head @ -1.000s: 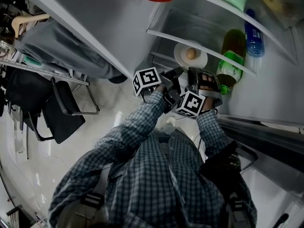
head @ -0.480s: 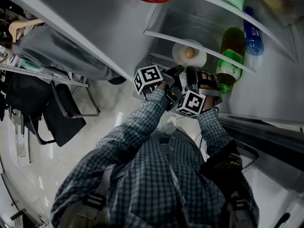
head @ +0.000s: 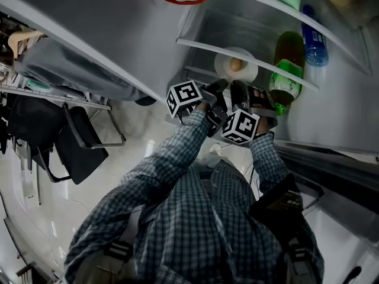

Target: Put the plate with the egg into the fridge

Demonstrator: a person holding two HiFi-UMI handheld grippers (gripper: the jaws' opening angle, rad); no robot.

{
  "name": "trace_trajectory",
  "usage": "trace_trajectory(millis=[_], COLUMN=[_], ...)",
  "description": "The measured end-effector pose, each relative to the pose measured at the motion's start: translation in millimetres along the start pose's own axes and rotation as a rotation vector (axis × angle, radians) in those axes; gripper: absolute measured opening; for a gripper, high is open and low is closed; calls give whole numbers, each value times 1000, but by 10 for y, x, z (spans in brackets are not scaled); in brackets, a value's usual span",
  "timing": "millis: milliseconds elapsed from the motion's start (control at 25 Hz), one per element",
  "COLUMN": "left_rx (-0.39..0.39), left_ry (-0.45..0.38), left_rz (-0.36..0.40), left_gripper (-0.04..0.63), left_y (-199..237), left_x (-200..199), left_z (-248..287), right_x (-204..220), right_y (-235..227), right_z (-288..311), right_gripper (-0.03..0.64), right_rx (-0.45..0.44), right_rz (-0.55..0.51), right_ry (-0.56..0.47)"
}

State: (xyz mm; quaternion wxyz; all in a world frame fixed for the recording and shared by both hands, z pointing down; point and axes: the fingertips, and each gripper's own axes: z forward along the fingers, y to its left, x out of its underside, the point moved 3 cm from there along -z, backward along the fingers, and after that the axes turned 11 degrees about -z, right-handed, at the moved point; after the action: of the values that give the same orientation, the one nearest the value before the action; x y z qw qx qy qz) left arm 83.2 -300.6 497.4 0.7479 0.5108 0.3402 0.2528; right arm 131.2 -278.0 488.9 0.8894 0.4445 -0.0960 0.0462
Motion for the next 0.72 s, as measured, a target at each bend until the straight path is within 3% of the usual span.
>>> trace_trajectory(millis=[440, 720], left_rx=[-3, 3], left_ry=[-13, -6], left_rz=[-8, 16], left_gripper=[21, 21], left_y=[18, 1], left_x=[-30, -23], left_z=[24, 20], right_x=[-46, -29], right_y=[40, -16], right_z=[-45, -147], right_gripper=[38, 38], right_rx=[-30, -2], right_rz=[61, 180], right_ry=[-44, -80])
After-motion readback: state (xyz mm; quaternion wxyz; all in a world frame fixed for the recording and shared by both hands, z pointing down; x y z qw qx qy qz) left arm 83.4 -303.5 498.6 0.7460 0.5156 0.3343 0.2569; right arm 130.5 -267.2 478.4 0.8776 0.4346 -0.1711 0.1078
